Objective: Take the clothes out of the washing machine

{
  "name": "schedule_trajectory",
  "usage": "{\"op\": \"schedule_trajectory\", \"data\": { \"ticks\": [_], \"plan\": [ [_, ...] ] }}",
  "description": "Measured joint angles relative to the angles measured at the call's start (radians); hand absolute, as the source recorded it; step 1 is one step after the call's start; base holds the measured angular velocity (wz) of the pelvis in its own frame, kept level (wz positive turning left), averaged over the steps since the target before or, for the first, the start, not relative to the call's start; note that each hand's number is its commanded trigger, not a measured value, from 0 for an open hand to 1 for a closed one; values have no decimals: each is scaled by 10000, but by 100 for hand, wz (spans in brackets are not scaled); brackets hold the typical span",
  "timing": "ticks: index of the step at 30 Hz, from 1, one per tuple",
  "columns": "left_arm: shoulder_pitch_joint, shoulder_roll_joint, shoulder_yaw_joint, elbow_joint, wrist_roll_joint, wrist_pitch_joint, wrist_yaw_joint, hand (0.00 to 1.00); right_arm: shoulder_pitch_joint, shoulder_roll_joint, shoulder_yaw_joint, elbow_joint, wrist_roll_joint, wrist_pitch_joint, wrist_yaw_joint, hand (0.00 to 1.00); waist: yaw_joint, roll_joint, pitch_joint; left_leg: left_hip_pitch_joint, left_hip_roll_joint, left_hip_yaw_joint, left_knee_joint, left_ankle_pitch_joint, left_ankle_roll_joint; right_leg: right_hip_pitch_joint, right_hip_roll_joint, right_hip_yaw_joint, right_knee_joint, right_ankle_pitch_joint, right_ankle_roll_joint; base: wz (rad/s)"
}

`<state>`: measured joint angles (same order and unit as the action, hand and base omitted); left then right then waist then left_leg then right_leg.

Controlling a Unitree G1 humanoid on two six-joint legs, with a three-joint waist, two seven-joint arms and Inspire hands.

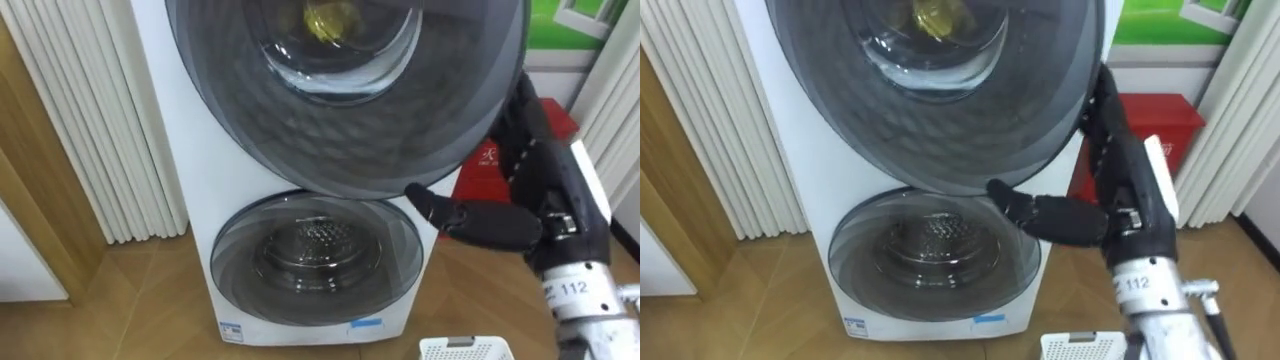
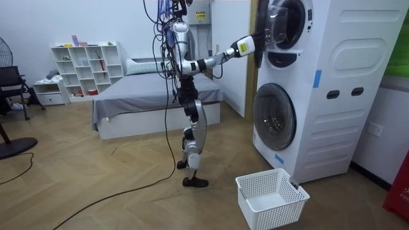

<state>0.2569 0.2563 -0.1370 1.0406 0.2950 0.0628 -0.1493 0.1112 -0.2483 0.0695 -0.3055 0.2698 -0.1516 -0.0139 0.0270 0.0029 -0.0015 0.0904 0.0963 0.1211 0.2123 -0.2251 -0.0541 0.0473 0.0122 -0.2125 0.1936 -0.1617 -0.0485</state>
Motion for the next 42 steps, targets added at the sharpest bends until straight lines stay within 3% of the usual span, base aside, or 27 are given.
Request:
{"op": "schedule_trajectory", "data": {
  "ticks": [4, 7, 17, 27, 42],
  "plan": [
    [-188, -19, -57, -8, 16, -43, -55, 0, 259, -1, 592, 225, 197, 126, 939, 0, -64, 104, -51, -81, -12, 163, 17, 2, 3, -222, -35, 132, 221, 13, -27, -7],
    [-314, -19, -65, 7, 23, -92, -151, 0, 407, -23, 979, 224, 286, 360, 1708, 0, -83, 178, -41, -131, -27, 162, 93, 5, 7, -271, -47, 144, 292, 16, -31, 0],
    [-778, -107, -250, 27, 11, -298, -150, 0, 432, -177, 1956, 32, 163, 398, 3869, 0, 112, 194, 20, -168, -68, 165, 76, 4, 8, -270, -87, 152, 228, -15, 11, 1],
    [-1070, -101, -249, 443, -1, -427, 36, 0, 438, -278, 2237, -138, -330, 403, 4531, 0, 338, 41, 107, -111, -59, 311, -6, 4, 8, -245, -77, 226, 161, -21, 21, -2],
    [-1083, -116, -260, 516, -97, -442, 112, 0, 435, -309, 2623, -102, -404, 443, 4959, 0, 870, -22, 77, -173, -65, 257, 2, 4, 7, -118, -69, 76, -56, -32, 38, 3]
  ]
}}
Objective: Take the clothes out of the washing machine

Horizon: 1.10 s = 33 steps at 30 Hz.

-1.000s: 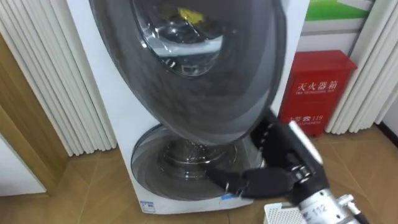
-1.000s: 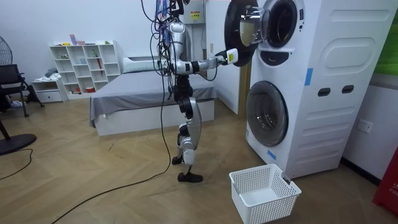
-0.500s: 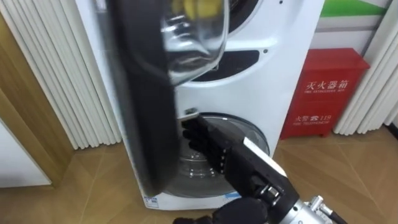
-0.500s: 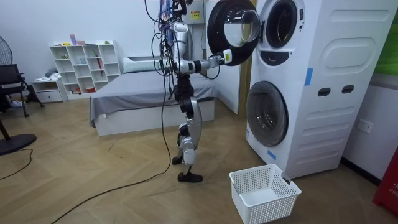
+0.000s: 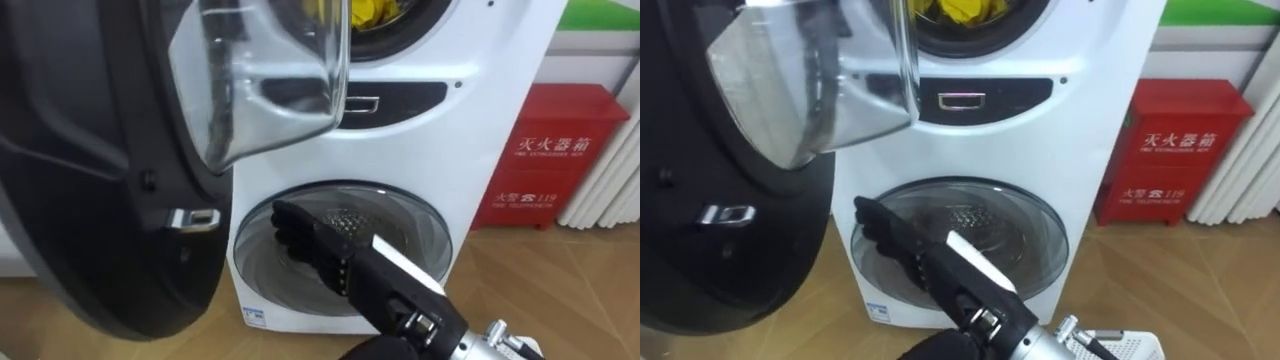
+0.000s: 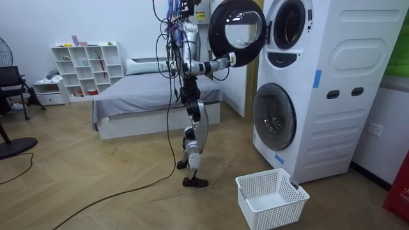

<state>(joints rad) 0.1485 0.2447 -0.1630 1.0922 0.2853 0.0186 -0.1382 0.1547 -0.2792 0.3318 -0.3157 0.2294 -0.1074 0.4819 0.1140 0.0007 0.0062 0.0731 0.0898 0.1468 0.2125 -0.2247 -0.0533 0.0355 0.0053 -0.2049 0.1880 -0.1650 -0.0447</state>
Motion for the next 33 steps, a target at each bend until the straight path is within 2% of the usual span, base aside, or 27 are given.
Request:
{"op": "schedule_trajectory", "data": {
  "ticks": [6, 10, 12, 15, 18, 21, 25, 29, 33],
  "plan": [
    [8, -4, -5, 2, -167, -34, 87, 0, -27, 49, 66, -2, -48, 5, 159, 0, 77, -53, -26, -15, -9, -1, -2, 0, 0, -3, -10, -3, -4, -5, 8, 0],
    [-20, -1, -88, 55, -148, -50, 183, 0, -549, 50, 357, -5, -67, 6, 207, 0, 72, -99, -20, -11, -6, -11, -18, 0, 0, 27, -24, -104, -12, -4, 8, 4],
    [-39, 0, -133, 103, -87, -52, 185, 0, -737, 173, 470, -17, -303, 6, 215, 0, 104, -116, -12, -81, -18, -138, 3, 0, 0, 35, -40, -226, -28, -6, 10, 17],
    [-8, -43, -173, 86, -63, -44, 186, 0, -895, 239, 503, -10, -650, 38, 112, 0, 329, -155, 4, -80, -19, -165, 1, 0, 0, 39, -32, -256, -28, -7, 10, 5],
    [-11, -117, -199, 87, -88, 47, 187, 0, -1062, 308, 898, -9, -845, 212, -189, 0, 603, -237, 39, -95, -18, -263, 0, 0, 0, 49, -39, -342, -26, -11, 2, 6],
    [-13, -129, -219, 88, -85, 74, 190, 0, -1414, 535, 1124, 11, -1180, 441, -416, 0, 629, -335, 99, -155, -23, -415, 6, 1, 1, 61, -49, -481, -25, -45, -12, 16],
    [89, -240, -304, 39, -72, 129, 279, 0, -1899, 582, 1570, 89, -1826, 448, -757, 0, 904, -431, 58, -307, -48, -521, 87, 0, 0, 50, -53, -650, -52, -79, 8, 13],
    [228, -228, -255, -140, 14, 110, 277, 0, -2120, 827, 1964, 187, -2269, 448, -870, 0, 1162, -383, 79, -345, -107, -654, 96, 1, 1, 115, -107, -847, -62, -123, 44, 15],
    [204, -231, -161, -172, 14, 94, 269, 0, -2135, 859, 2018, 213, -2354, 448, -863, 0, 1425, -365, 73, -301, -149, -656, 73, 3, 5, 193, -198, -979, -129, -140, 84, 11]
  ]
}}
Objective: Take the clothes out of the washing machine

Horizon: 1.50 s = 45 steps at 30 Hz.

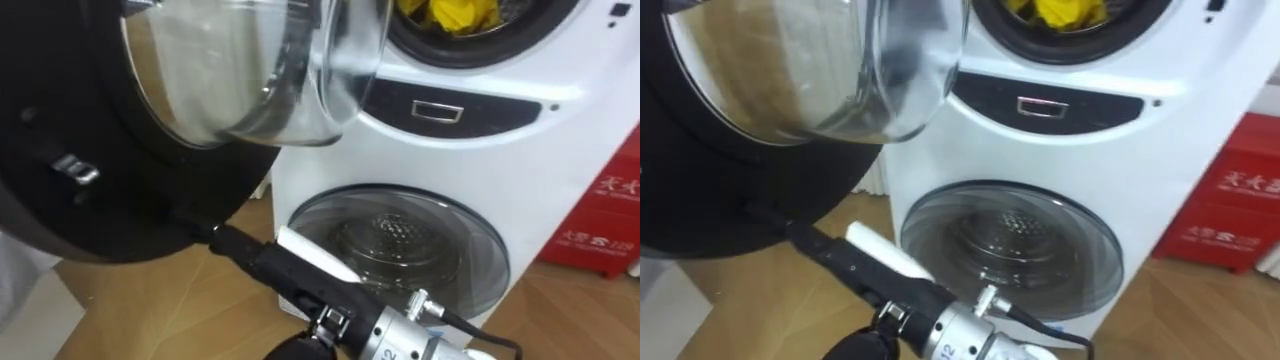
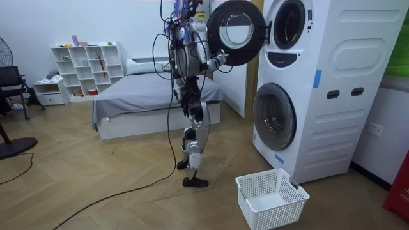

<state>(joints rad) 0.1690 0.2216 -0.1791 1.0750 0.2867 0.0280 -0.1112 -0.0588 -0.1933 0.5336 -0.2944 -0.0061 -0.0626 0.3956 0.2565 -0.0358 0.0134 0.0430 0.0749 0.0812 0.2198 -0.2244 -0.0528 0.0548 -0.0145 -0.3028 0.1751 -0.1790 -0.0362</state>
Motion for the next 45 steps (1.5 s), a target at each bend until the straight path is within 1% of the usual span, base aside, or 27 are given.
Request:
{"op": "schedule_trajectory", "data": {
  "ticks": [3, 6, 9, 10, 12, 15, 17, 21, 22, 23, 24, 25, 26, 27, 28, 30, 31, 32, 33, 35, 36, 37, 38, 39, 41, 43, 45],
  "plan": [
    [104, 3, 85, -195, 36, -2, -3, 0, -179, 18, 76, 158, -127, 1, -12, 0, 88, 35, 9, 29, -5, -35, -82, 1, 1, 57, 3, -32, 4, 0, 0, 3],
    [79, 2, 172, -359, 137, 2, 3, 0, -585, 16, 308, 380, -564, 24, -139, 0, 154, 37, 9, 27, -1, -34, -83, 1, 1, 56, 7, -47, -1, 0, 0, 0],
    [-33, -5, 170, -370, 143, 23, 4, 0, -807, 20, 467, 447, -794, 270, -152, 0, 283, 16, 0, 22, -11, -55, -86, 1, 1, 77, 5, -129, 1, 1, 1, 6],
    [-53, -8, 169, -385, 218, 76, 3, 0, -841, 20, 509, 474, -859, 341, -153, 0, 277, 5, -7, 24, -28, -102, -79, 1, 3, 118, -7, -251, -3, 0, 5, 16],
    [-40, -12, 171, -537, 310, 190, -1, 0, -844, 19, 526, 537, -1031, 468, -154, 0, 275, -54, -38, 5, -74, -295, -74, 14, 24, 159, -18, -311, -27, -11, 22, 17],
    [22, -37, 170, -607, 303, 320, -1, 0, -875, 13, 526, 537, -1180, 732, -180, 0, 303, -64, -43, -5, -99, -333, -76, 28, 47, 187, -23, -319, -41, -24, 44, 8],
    [79, -41, 168, -612, 298, 448, -1, 0, -958, 5, 521, 537, -1185, 877, -292, 0, 277, -72, -47, -2, -108, -319, -75, 34, 57, 192, -38, -310, -43, -32, 56, 0],
    [227, -56, 189, -611, 287, 538, -1, 0, -953, -107, 397, 602, -1286, 866, -743, 0, 139, -74, -30, 51, -141, -343, 14, 35, 58, 336, -105, -334, -80, -48, 83, 6],
    [283, -75, 208, -611, 290, 544, -1, 0, -884, -132, 271, 655, -1547, 866, -965, 0, 48, -65, -25, 85, -164, -373, 15, 35, 58, 403, -101, -391, -79, -64, 108, 16],
    [415, -75, 218, -611, 294, 550, -1, 0, -818, -272, 150, 765, -1664, 861, -1195, 0, -102, -59, -20, 126, -181, -383, 9, 35, 58, 456, -104, -423, -83, -76, 125, 13],
    [425, -74, 257, -613, 295, 551, -2, 0, -724, -300, 35, 813, -1784, 856, -1298, 0, -153, -57, -17, 149, -186, -381, 22, 34, 58, 483, -110, -434, -89, -77, 128, 12],
    [535, -94, 514, -625, 302, 557, -11, 0, -432, -316, -295, 909, -2109, 854, -1513, 0, -340, -63, -18, 160, -200, -380, 57, 29, 66, 536, -155, -498, -86, -86, 144, 10],
    [639, -84, 713, -633, 296, 581, -12, 0, -73, -433, -652, 990, -2462, 854, -1842, 0, -489, -56, -15, 179, -207, -303, 62, 26, 71, 570, -189, -528, -77, -101, 165, 9],
    [698, -86, 833, -632, 296, 601, -15, 0, 70, -516, -825, 1076, -2714, 853, -1973, 0, -574, -52, -13, 208, -207, -233, 57, 26, 71, 576, -189, -513, -69, -106, 172, 0],
    [794, -76, 1019, -612, 294, 631, -16, 0, 331, -715, -1208, 1264, -3175, 856, -2229, 0, -759, -42, -9, 227, -205, -133, 29, 27, 73, 577, -194, -488, -66, -111, 180, -5],
    [940, -51, 1420, -566, 185, 675, -15, 0, 952, -1258, -2172, 1328, -3807, 863, -2745, 0, -1109, -78, -31, 240, -202, 12, 16, 34, 83, 562, -181, -390, -48, -115, 189, -10],
    [993, -51, 1558, -545, 176, 679, -13, 0, 1053, -1315, -2470, 1327, -3960, 863, -2806, 0, -1235, -53, -23, 240, -201, 33, 22, 34, 83, 555, -184, -377, -48, -114, 189, -14],
    [1091, -48, 1794, -541, 184, 708, -11, 0, 1128, -1327, -3084, 1327, -4220, 864, -3053, 0, -1480, -63, -47, 241, -186, 103, 14, 34, 83, 510, -196, -295, -51, -114, 189, -15],
    [1109, -46, 1860, -540, 183, 747, -11, 0, 1124, -1330, -3377, 1322, -4352, 862, -3214, 0, -1561, -57, -54, 239, -170, 181, 9, 34, 83, 480, -192, -230, -51, -114, 189, -19],
    [1096, -42, 1987, -578, 184, 757, -6, 0, 1116, -1348, -4481, 1307, -4631, 858, -3939, 0, -1902, -47, -85, 303, -153, 357, -57, 36, 85, 454, -161, -88, -45, -114, 187, -20],
    [1074, -44, 1988, -586, 185, 756, -6, 0, 1108, -1388, -4668, 1304, -4663, 858, -4139, 0, -1944, -44, -95, 363, -148, 414, -93, 36, 85, 452, -133, -25, -40, -114, 187, -30],
    [990, -51, 2034, -585, 185, 757, -5, 0, 1102, -1520, -4933, 1295, -4792, 858, -4542, 0, -1977, -58, -143, 460, -137, 550, -160, 37, 86, 429, -119, 80, -15, -113, 186, -37],
    [858, -57, 2158, -592, 185, 760, -3, 0, 1096, -1621, -5174, 1245, -5019, 860, -4848, 0, -1984, -89, -159, 579, -135, 595, -206, 37, 86, 416, -104, 234, 10, -112, 184, -37],
    [843, -54, 2185, -600, 188, 761, 6, 0, 1087, -1639, -5277, 1197, -5170, 861, -4969, 0, -2013, -113, -172, 617, -135, 605, -227, 37, 86, 410, -102, 280, 19, -112, 184, -32],
    [562, -54, 2222, -601, 213, 763, 13, 0, 824, -1653, -5619, 957, -5560, 864, -5304, 0, -2064, -173, -148, 812, -132, 733, -391, 37, 86, 404, -79, 538, 128, -112, 184, -32],
    [533, -15, 2231, -577, 293, 766, 21, 0, 298, -1654, -5698, 915, -5560, 866, -5511, 0, -2084, -249, -140, 974, -131, 792, -523, 37, 86, 400, -43, 715, 132, -110, 188, -40],
    [551, 71, 2377, -511, 298, 765, 32, 0, -223, -1653, -5887, 842, -5539, 865, -5844, 0, -2096, -401, -141, 1053, -134, 792, -565, 36, 85, 418, -25, 810, 134, -108, 190, -17]
  ]
}}
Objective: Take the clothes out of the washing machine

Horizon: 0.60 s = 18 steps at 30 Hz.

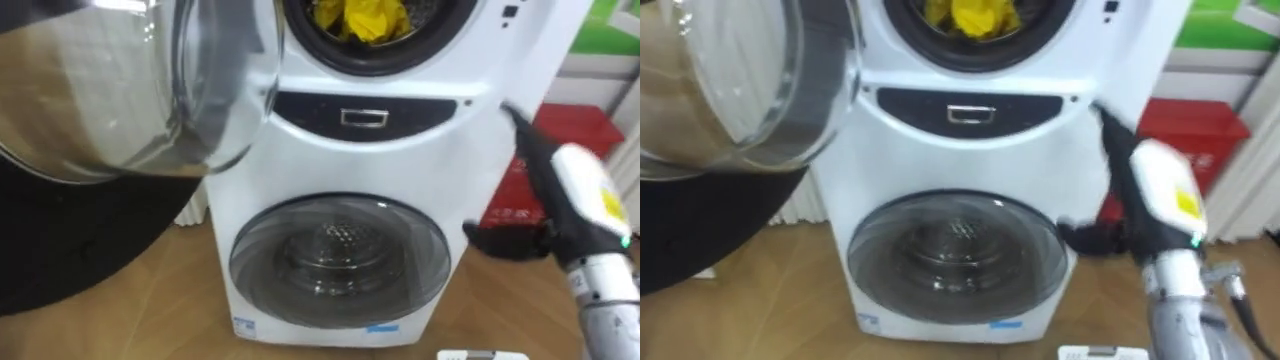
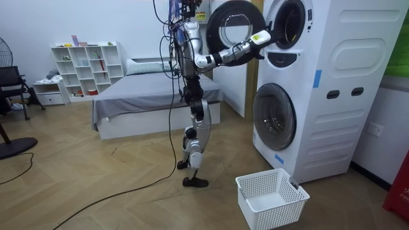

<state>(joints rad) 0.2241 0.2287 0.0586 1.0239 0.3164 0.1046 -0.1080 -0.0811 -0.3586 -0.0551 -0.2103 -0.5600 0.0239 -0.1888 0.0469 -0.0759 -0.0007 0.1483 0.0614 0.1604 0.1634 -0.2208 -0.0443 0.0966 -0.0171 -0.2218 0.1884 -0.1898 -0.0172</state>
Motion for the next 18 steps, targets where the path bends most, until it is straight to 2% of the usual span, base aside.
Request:
{"op": "schedule_trajectory", "data": {
  "ticks": [3, 5, 9, 12, 14, 18],
  "plan": [
    [73, 33, -2, -10, -20, 0, 105, 0, -597, -1, -41, -2, 3, -3, -209, 0, 5, -148, 5, 33, 0, -15, 2, 0, 0, -1, 4, -3, -18, 1, 2, 1],
    [86, 44, -14, -4, -45, 0, 185, 0, -807, -1, -39, -2, 45, -3, -224, 0, 44, -161, 47, 29, 4, -14, 2, 0, 0, 1, 9, 11, -22, 1, 2, 4],
    [123, 42, -5, -6, 5, 2, 192, 0, -999, -1, -35, -2, -15, 2, -221, 0, 174, -183, 34, 9, 8, -5, 5, 0, 0, -18, 5, 4, -6, 1, 1, 2],
    [189, 46, -4, -3, 27, 23, 189, 0, -1403, -1, 88, -4, -145, 67, -164, 0, 241, -113, 80, -85, 17, 3, 10, 0, 0, -149, 9, -10, 45, 1, 0, -2],
    [200, 50, -12, 2, 22, 70, 186, 0, -1531, -4, 319, -4, -132, 261, -134, 0, 296, -119, 75, -132, 30, -6, 36, 0, 0, -164, 18, -16, 94, 1, -2, 0],
    [199, 49, -24, 15, 19, 95, 184, 0, -1692, -5, 832, -6, -134, 363, 209, 0, 425, -150, 56, -114, 35, -20, 55, 0, 0, -167, 15, -28, 141, 1, -4, 2]
  ]
}}
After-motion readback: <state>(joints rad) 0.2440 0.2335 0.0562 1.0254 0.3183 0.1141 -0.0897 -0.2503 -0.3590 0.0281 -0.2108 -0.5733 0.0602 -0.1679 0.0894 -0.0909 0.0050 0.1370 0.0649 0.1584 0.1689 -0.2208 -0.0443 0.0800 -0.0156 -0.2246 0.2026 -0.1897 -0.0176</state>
